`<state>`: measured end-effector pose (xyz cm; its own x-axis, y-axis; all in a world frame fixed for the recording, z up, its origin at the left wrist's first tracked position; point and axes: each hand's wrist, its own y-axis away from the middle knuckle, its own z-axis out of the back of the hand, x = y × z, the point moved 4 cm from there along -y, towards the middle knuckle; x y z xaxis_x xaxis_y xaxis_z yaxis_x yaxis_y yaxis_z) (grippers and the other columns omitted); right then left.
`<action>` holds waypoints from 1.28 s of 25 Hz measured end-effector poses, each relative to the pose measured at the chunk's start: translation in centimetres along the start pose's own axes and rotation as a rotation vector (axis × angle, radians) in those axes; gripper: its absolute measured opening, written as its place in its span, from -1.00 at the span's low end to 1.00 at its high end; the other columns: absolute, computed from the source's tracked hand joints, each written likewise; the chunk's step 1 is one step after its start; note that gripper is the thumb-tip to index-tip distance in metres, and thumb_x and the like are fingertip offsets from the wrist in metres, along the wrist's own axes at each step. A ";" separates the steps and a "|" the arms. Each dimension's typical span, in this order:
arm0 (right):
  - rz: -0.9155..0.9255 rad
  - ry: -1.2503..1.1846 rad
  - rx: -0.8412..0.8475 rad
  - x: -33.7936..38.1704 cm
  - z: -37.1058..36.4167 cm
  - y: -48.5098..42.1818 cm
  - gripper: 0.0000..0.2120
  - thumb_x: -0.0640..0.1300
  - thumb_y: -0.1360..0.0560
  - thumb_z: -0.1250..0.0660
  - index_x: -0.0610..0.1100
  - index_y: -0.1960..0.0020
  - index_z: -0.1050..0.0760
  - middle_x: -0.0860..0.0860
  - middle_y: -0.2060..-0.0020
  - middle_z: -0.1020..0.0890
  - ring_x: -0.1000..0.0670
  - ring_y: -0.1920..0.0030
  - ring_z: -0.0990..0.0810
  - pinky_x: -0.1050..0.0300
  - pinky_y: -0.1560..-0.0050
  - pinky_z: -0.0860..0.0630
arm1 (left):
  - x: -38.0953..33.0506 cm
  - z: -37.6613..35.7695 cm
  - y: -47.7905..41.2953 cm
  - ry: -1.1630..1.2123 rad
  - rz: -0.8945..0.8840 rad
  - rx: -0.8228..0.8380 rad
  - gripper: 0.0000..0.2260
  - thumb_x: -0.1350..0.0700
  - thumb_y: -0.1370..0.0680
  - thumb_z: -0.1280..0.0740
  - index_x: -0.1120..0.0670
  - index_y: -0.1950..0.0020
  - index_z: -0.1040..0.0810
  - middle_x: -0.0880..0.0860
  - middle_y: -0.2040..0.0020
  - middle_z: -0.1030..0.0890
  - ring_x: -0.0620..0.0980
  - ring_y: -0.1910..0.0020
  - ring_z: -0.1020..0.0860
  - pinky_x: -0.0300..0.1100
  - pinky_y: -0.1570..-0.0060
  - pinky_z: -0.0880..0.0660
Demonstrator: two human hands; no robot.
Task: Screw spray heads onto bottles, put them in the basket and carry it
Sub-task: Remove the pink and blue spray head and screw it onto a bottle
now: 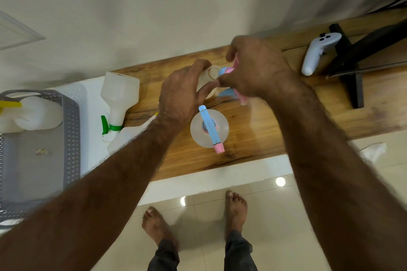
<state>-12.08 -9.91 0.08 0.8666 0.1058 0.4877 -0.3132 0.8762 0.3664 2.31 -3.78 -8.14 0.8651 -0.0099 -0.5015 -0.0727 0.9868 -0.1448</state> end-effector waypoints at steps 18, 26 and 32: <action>0.144 -0.682 0.058 0.3 -5.1 -2.2 -0.78 -0.23 -0.49 -0.47 -0.09 -0.13 -0.69 0.14 0.17 -0.68 0.20 0.18 -0.62 0.26 0.20 -0.51 | 3.2 -1.3 0.7 0.391 0.269 -0.152 -0.68 0.03 -0.51 -0.53 0.08 -0.22 -0.62 -0.04 -0.02 -0.74 -0.05 0.01 -0.69 0.02 0.00 -0.65; 0.425 -0.459 0.157 -0.6 -4.6 -2.5 -0.57 -0.32 -0.49 -0.40 -0.05 -0.32 -0.59 0.00 -0.16 -0.70 0.01 -0.17 -0.68 0.05 -0.19 -0.64 | 3.9 -1.4 0.7 0.341 0.253 -0.130 -0.66 0.08 -0.49 -0.53 0.06 -0.25 -0.62 -0.05 -0.05 -0.74 -0.05 -0.01 -0.68 0.00 -0.03 -0.64; 0.540 -0.102 0.051 1.0 -3.3 -4.2 -0.55 0.16 -0.50 -0.38 -0.08 -0.27 -0.63 -0.11 -0.02 -0.71 -0.13 0.03 -0.67 -0.16 -0.01 -0.65 | 3.9 -1.2 0.7 0.305 0.216 -0.113 -0.61 0.05 -0.50 -0.53 0.09 -0.30 -0.60 -0.01 -0.12 -0.73 -0.01 -0.09 -0.68 0.00 -0.09 -0.65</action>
<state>-8.62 -11.93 -3.62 0.5361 0.4859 0.6903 -0.7234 0.6859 0.0791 5.07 -3.36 -11.25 0.6380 0.1318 -0.7587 -0.3060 0.9475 -0.0927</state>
